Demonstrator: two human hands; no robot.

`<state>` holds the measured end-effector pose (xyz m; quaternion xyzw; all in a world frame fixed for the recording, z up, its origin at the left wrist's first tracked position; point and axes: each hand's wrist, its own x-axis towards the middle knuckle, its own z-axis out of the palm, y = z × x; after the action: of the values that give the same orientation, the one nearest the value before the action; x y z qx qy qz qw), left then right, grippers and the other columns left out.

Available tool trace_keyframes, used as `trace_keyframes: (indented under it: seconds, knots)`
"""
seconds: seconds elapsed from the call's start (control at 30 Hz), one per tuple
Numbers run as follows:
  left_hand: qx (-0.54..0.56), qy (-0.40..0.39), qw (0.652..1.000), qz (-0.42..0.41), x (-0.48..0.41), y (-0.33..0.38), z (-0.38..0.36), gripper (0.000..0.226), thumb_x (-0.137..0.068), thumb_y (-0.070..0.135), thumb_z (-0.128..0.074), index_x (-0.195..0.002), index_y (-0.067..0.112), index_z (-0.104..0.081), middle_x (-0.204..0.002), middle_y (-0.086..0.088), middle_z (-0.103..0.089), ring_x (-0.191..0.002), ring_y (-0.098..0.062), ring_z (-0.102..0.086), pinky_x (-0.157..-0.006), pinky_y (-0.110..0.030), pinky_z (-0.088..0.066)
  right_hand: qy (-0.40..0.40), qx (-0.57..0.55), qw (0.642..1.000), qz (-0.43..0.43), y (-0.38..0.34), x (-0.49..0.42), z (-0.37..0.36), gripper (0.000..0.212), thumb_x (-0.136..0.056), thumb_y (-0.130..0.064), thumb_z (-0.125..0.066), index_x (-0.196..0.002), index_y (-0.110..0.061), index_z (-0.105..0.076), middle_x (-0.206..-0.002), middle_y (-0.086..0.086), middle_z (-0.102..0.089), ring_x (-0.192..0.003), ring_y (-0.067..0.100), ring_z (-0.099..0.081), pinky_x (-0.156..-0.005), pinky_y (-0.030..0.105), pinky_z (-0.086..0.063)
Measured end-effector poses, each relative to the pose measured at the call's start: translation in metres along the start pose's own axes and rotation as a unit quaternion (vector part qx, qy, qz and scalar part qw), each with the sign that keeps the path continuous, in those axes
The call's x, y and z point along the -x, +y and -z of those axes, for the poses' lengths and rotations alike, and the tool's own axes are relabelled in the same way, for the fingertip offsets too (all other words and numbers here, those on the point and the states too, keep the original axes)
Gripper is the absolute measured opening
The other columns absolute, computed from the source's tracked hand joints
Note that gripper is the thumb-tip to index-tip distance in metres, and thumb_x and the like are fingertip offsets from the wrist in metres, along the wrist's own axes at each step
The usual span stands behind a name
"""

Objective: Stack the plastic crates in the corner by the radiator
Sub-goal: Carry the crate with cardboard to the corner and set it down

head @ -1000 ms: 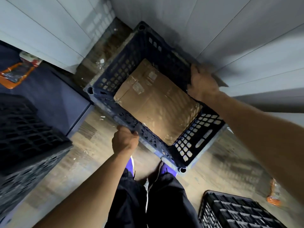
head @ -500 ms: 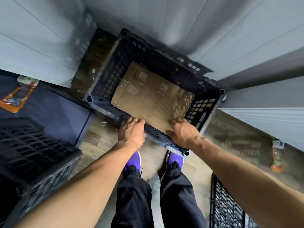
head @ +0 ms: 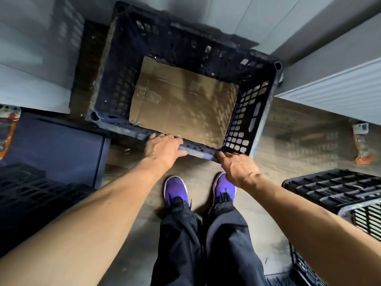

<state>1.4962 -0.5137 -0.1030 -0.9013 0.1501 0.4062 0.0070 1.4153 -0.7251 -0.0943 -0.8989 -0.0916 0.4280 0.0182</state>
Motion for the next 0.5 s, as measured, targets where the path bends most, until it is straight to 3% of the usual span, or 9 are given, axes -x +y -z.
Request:
trace_keyframes:
  seconds: [0.13,0.33,0.5]
  knots:
    - [-0.037,0.023,0.999,-0.019,-0.002,-0.002,-0.006,0.046,-0.094,0.060,-0.040,-0.131,0.036,-0.051,-0.130,0.005,-0.057,-0.121,-0.020,-0.048,-0.103,-0.036,-0.027,0.021,-0.003,1.000,0.000,0.005,0.001,-0.003,0.056,-0.092,-0.010,-0.039,-0.146,-0.020,-0.030,-0.123,0.007,-0.061,-0.103,0.033,-0.061,-0.076,0.035,-0.040]
    - [-0.022,0.036,0.999,-0.012,-0.012,0.021,0.001,0.044,-0.096,0.059,-0.037,-0.130,0.034,-0.052,-0.126,0.005,-0.059,-0.118,-0.019,-0.052,-0.102,-0.036,-0.029,0.056,-0.027,0.998,-0.006,0.036,-0.006,0.010,0.059,-0.084,-0.005,-0.047,-0.140,-0.022,-0.040,-0.118,0.006,-0.065,-0.100,0.034,-0.063,-0.074,0.035,-0.042]
    - [-0.019,0.020,1.000,-0.006,-0.017,0.031,0.005,0.044,-0.097,0.057,-0.036,-0.132,0.033,-0.049,-0.129,0.004,-0.058,-0.119,-0.022,-0.051,-0.102,-0.038,-0.030,0.041,-0.015,0.999,0.004,0.050,-0.014,0.021,0.056,-0.088,-0.009,-0.048,-0.141,-0.022,-0.040,-0.112,0.007,-0.067,-0.100,0.033,-0.063,-0.077,0.037,-0.047]
